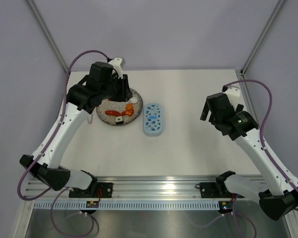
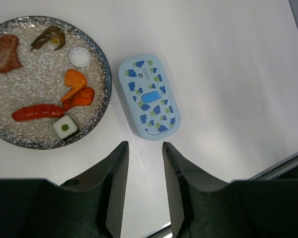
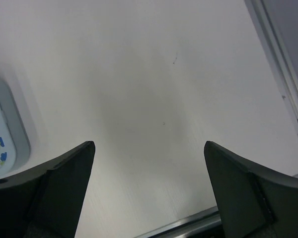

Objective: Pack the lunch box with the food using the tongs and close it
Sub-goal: Reset both arms

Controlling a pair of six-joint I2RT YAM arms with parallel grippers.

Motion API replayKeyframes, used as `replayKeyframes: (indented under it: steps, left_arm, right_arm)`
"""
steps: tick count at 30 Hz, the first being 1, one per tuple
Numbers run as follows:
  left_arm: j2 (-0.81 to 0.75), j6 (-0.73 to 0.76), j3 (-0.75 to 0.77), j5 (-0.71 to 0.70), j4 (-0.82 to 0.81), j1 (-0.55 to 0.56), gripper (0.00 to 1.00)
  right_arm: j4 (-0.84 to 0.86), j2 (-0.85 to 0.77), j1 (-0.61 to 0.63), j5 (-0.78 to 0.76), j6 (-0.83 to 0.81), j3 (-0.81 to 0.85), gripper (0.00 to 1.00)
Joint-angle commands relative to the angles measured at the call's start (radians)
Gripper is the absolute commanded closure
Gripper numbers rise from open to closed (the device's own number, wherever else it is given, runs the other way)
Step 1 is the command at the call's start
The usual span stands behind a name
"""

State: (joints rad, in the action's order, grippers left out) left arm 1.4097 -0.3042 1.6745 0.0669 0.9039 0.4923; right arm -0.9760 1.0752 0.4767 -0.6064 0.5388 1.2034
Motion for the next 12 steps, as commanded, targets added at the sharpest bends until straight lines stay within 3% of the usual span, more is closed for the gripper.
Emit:
replayKeyframes:
  steps: [1,4,7,12]
  left_arm:
    - [-0.121,0.036,-0.030,-0.062,0.020,-0.030,0.63]
    - [-0.223,0.030,-0.102,-0.139,-0.022,-0.040,0.44]
    - [-0.307,0.020,-0.192,-0.188,-0.091,-0.040,0.19]
    - [-0.428,0.034,-0.275,-0.266,-0.129,-0.041,0.05]
  right_arm:
    - [-0.162,-0.020,-0.003,-0.088,0.058,0.105,0.01]
    - [-0.216,-0.005,-0.003,-0.128,0.066,0.166,0.01]
    - [-0.185,-0.009,-0.003,-0.145,0.037,0.179,0.00]
    - [-0.095,-0.017,-0.001,-0.102,-0.002,0.173,0.01]
